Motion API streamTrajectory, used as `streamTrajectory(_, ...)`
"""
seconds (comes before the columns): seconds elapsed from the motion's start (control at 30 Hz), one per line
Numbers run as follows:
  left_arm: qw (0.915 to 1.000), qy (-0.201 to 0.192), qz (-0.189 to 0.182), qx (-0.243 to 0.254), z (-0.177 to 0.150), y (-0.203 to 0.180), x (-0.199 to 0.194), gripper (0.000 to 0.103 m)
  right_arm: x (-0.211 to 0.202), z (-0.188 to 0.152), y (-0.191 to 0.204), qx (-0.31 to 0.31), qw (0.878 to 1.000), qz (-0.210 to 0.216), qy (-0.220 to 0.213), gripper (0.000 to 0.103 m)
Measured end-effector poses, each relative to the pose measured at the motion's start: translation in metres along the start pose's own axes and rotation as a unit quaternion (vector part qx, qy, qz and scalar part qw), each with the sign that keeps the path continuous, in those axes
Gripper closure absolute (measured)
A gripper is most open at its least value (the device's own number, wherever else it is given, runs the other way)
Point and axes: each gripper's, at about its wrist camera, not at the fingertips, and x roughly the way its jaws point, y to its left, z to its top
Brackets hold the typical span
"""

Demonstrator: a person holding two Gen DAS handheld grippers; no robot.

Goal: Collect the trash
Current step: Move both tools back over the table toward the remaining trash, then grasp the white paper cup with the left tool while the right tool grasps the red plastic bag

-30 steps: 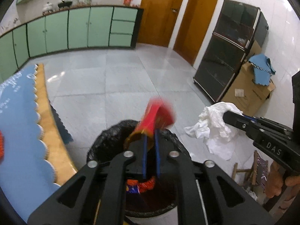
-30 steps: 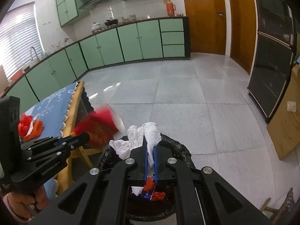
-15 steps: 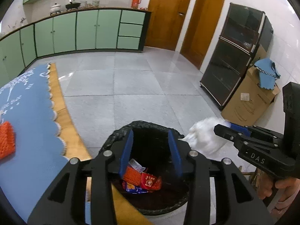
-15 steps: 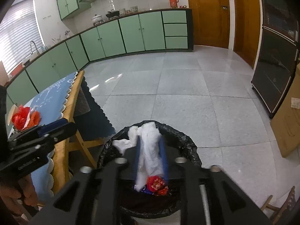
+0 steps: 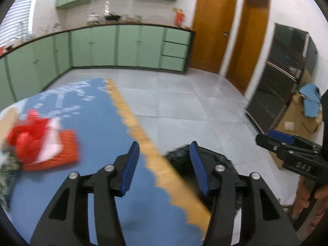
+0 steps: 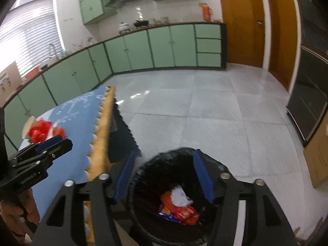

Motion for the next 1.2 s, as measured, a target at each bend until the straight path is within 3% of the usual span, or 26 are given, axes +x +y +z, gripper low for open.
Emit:
streamTrajectory(0.1, 0.9986, -0.018, 0.049, -0.012, -0.002, 0.028, -0.022, 0.042, 0.002, 0.007, 0.033, -0.018, 0.999, 0.028, -0.016, 0.026)
streamTrajectory(0.23, 0.9903, -0.032, 0.132, -0.029, -0.011, 0.077, -0.051, 0.038, 0.011, 0.01, 0.077, -0.042, 0.996, 0.069, -0.022, 0.017)
streamTrajectory(0.5, 0.9669, -0.026, 0.235, -0.095, -0.027, 0.174, -0.089, 0.036, 0.034, 0.011, 0.156, -0.085, 0.988, 0.131, -0.014, 0.017)
streamTrajectory(0.73, 0.9596, -0.011, 0.255, -0.12, -0.033, 0.216, -0.097, 0.036, 0.05, 0.026, 0.21, -0.104, 0.981, 0.164, -0.021, 0.018)
streamTrajectory(1.07, 0.9672, -0.046, 0.218, -0.123, 0.001, 0.224, -0.089, 0.037, 0.069, 0.046, 0.246, -0.114, 0.98, 0.164, -0.022, 0.023)
streamTrajectory(1.2, 0.9699, -0.042, 0.213, -0.111, 0.017, 0.226, -0.072, 0.045, 0.074, 0.052, 0.248, -0.11, 0.981, 0.159, -0.022, 0.023)
